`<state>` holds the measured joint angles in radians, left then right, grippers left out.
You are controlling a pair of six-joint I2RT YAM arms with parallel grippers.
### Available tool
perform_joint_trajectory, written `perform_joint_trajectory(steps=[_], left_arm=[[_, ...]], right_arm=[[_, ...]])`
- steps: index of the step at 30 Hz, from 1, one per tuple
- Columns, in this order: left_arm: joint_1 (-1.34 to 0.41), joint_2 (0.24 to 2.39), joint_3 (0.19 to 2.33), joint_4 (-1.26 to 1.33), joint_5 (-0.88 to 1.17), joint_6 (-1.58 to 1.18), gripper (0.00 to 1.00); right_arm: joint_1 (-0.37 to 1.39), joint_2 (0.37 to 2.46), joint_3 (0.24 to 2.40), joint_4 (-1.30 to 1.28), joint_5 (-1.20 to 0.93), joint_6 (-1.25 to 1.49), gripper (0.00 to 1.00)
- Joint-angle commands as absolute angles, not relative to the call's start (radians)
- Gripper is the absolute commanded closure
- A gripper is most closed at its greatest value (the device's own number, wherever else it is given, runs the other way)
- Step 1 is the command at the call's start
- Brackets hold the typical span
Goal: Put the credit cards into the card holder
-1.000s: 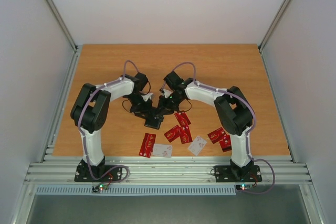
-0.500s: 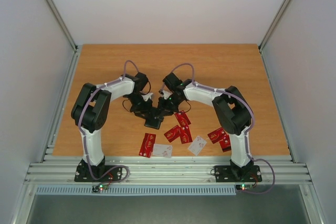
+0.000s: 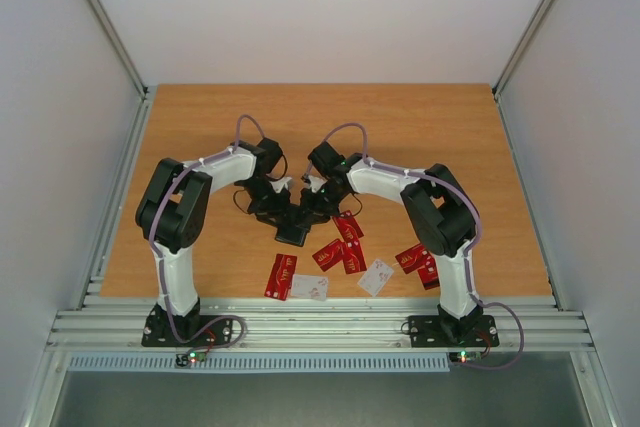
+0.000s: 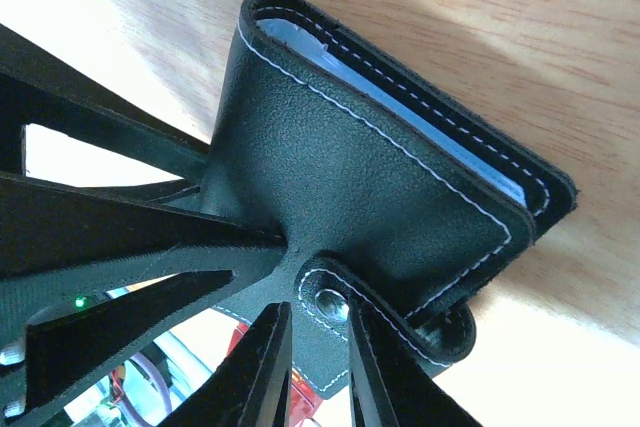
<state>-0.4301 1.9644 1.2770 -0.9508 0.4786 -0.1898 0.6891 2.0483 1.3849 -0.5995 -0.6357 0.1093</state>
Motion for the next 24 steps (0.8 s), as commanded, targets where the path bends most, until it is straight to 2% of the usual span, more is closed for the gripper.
perform_joint_trajectory(steps=[1,24], left_arm=[[-0.442,2.005,1.293,-0.91,0.446,-0.178,0.7],[-0.442,2.011,1.307,-0.914,0.453,-0.179,0.71]], right_arm=[[0.694,2.06,1.374,-0.595,-0.62,0.104,0.82],[0.727,2.136,1.425,-0.584,-0.637,0.107,0.85]])
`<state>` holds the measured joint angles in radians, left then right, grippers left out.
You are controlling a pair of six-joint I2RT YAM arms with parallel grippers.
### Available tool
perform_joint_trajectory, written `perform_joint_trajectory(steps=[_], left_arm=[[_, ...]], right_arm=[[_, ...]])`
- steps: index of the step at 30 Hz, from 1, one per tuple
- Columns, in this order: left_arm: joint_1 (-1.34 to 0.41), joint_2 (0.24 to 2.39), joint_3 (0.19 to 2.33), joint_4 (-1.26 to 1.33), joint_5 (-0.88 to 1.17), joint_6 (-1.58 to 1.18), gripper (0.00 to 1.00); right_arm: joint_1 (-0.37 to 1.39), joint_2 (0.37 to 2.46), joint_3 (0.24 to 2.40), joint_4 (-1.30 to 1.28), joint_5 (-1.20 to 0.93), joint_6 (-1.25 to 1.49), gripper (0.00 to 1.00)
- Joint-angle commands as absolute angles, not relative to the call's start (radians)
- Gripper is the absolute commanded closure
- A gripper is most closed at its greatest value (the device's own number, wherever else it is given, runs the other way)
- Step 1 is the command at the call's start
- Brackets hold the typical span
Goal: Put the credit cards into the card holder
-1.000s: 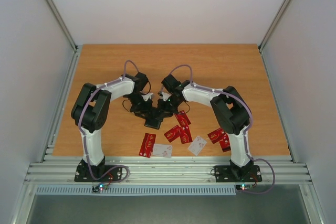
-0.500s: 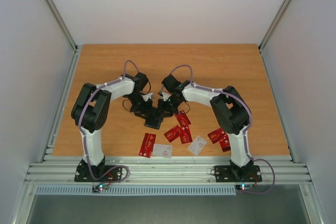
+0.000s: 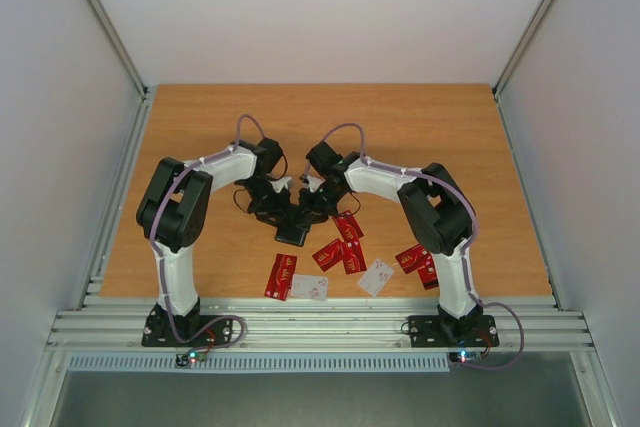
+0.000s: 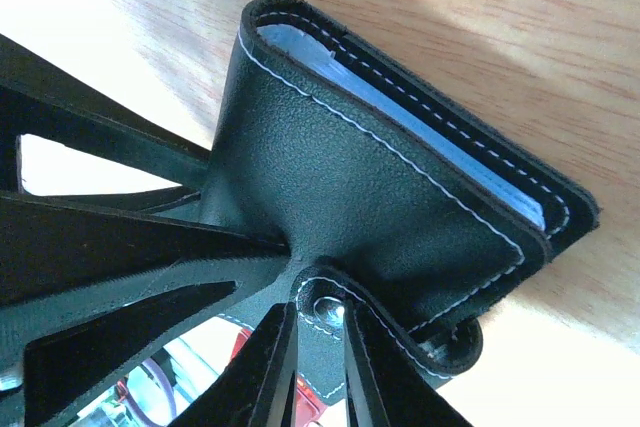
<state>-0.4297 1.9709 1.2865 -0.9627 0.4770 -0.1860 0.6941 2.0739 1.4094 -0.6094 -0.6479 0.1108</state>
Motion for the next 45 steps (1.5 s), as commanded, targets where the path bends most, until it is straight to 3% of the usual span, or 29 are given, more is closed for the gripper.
perform_joint_trajectory(steps=[1,14,19,36,45], left_arm=[[-0.442,2.012,1.307,-0.914,0.453,-0.179,0.71],[-0.442,2.022,1.313,-0.912,0.459,-0.18,0.71],[-0.442,2.026,1.319,-0.913,0.46,-0.179,0.71],[-0.442,2.041,1.302,-0.88,0.484,-0.185,0.71],[-0.442,2.057,1.281,-0.845,0.523,-0.204,0.71]], right_arm=[[0.729,2.138,1.428,-0.584,-0.64,0.109,0.85],[0.742,2.143,1.43,-0.567,-0.652,0.12,0.87],[0.765,2.159,1.468,-0.63,-0.604,0.096,0.93],[0.856,2.276,1.636,-0.861,-0.445,0.035,0.97],[0.906,2.302,1.56,-0.808,-0.411,0.083,0.99]])
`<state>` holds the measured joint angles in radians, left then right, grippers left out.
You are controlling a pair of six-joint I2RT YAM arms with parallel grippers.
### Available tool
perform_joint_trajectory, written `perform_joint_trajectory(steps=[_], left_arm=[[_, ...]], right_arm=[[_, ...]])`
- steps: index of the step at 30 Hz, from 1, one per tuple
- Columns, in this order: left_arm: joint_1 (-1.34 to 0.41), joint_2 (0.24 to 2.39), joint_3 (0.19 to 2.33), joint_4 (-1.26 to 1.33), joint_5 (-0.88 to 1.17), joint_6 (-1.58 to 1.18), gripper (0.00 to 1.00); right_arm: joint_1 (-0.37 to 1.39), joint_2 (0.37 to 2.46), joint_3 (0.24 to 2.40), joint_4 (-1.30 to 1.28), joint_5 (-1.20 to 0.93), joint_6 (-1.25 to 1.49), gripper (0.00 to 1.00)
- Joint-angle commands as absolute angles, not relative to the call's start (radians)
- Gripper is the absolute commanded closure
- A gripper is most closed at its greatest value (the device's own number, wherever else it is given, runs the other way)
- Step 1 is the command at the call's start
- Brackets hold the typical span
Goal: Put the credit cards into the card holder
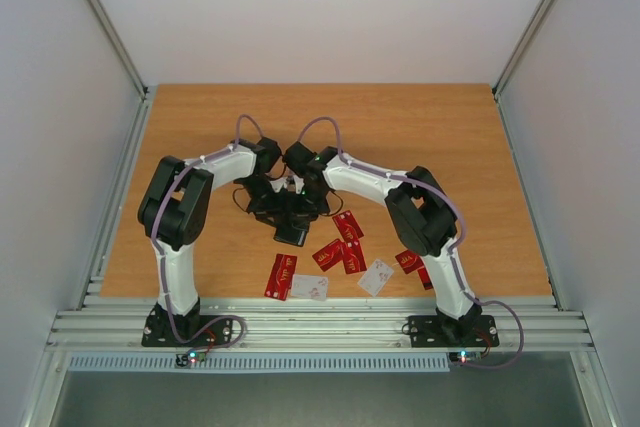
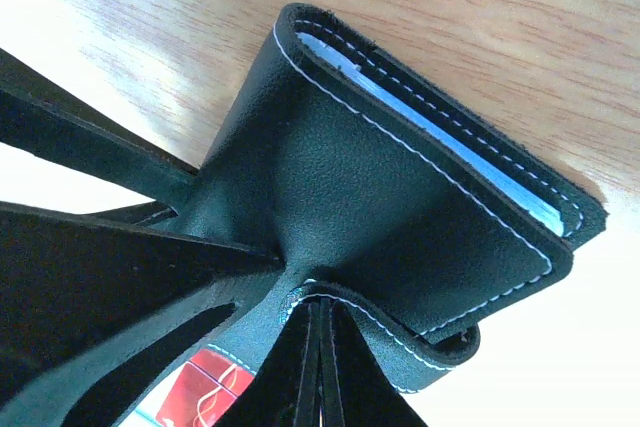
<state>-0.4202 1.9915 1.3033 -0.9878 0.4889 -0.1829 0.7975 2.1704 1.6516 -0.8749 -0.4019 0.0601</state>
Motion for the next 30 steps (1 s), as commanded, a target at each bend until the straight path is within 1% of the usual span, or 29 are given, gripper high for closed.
perform_joint_trajectory(steps=[1,8,11,15,19,22,24,30], left_arm=[[-0.442,2.058,1.281,-0.843,0.526,-0.207,0.71],[-0.442,2.077,1.265,-0.823,0.559,-0.231,0.71],[-0.442,2.064,1.247,-0.809,0.571,-0.246,0.7],[-0.441,2.041,1.238,-0.801,0.594,-0.268,0.69],[-0.435,1.988,1.222,-0.806,0.534,-0.293,0.61],[-0.422,1.937,1.218,-0.817,0.456,-0.299,0.55],[-0.408,1.902,1.217,-0.825,0.433,-0.3,0.53],[-0.38,1.805,1.204,-0.85,0.392,-0.298,0.5]], right_arm=[[0.915,2.312,1.553,-0.8,-0.402,0.092,0.99],[0.962,2.375,1.575,-0.842,-0.279,0.124,0.99],[0.962,2.387,1.619,-0.894,-0.234,0.097,0.99],[0.962,2.353,1.673,-0.949,-0.2,0.028,0.99],[0.96,2.298,1.692,-0.954,-0.207,-0.049,0.99],[0.959,2.3,1.73,-0.971,-0.207,-0.074,0.99],[0.959,2.308,1.741,-0.973,-0.211,-0.078,0.99],[0.959,2.301,1.73,-0.962,-0.221,-0.078,0.99]])
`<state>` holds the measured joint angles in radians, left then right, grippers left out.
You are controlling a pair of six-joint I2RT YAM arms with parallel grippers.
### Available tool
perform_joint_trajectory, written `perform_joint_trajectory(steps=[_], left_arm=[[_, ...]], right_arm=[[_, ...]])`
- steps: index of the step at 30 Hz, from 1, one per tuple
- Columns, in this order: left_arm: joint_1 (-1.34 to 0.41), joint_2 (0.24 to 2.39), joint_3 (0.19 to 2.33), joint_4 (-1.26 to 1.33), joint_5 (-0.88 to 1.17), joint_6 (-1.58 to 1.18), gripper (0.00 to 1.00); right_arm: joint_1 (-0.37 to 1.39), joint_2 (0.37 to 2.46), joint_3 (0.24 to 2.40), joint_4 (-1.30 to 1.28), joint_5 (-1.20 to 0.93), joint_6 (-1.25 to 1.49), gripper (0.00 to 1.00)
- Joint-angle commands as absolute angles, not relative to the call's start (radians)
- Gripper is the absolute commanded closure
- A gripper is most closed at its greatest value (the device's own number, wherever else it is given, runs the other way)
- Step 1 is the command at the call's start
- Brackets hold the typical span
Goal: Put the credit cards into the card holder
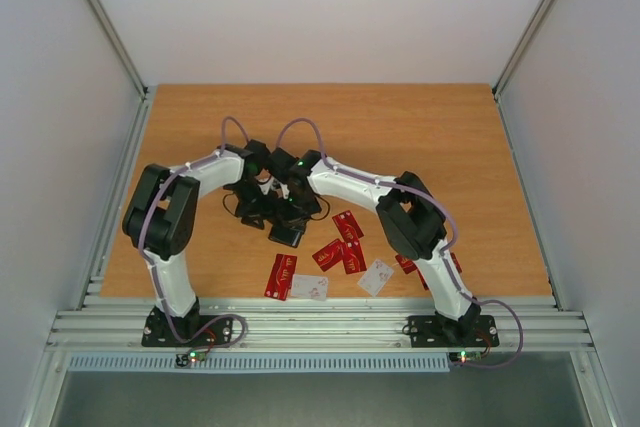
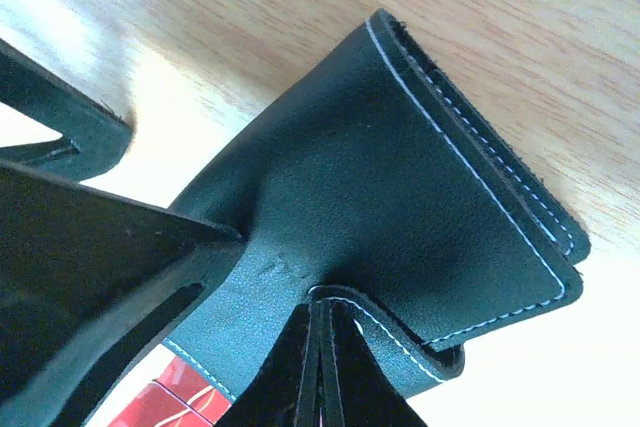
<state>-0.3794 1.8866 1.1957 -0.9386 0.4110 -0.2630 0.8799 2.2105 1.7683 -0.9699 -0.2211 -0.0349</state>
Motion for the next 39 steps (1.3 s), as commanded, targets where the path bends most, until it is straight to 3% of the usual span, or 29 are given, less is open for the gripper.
perform_joint_trajectory(steps=[1,10,14,17,21,23,25,29,39], left_arm=[[-0.376,1.792,1.202,-0.856,0.388,-0.296,0.5],[-0.349,1.65,1.187,-0.862,0.387,-0.291,0.46],[-0.343,1.607,1.201,-0.873,0.399,-0.299,0.43],[-0.333,1.57,1.216,-0.89,0.389,-0.305,0.43],[-0.305,1.481,1.247,-0.905,0.349,-0.31,0.37],[-0.292,1.427,1.271,-0.912,0.321,-0.312,0.36],[-0.285,1.36,1.293,-0.913,0.279,-0.308,0.29],[-0.279,1.245,1.335,-0.919,0.182,-0.305,0.03],[-0.276,1.133,1.4,-0.952,0.062,-0.276,0.01]], right_arm=[[0.959,2.293,1.727,-0.96,-0.218,-0.079,0.99],[0.943,2.159,1.735,-0.931,-0.223,-0.093,0.97],[0.927,2.06,1.756,-0.917,-0.226,-0.09,0.89],[0.903,1.97,1.761,-0.898,-0.236,-0.086,0.68],[0.873,1.816,1.73,-0.854,-0.219,-0.109,0.3],[0.867,1.726,1.721,-0.844,-0.171,-0.126,0.04],[0.848,1.65,1.715,-0.83,-0.137,-0.146,0.02],[0.787,1.529,1.731,-0.847,-0.044,-0.18,0.02],[0.713,1.424,1.719,-0.957,0.096,-0.206,0.02]])
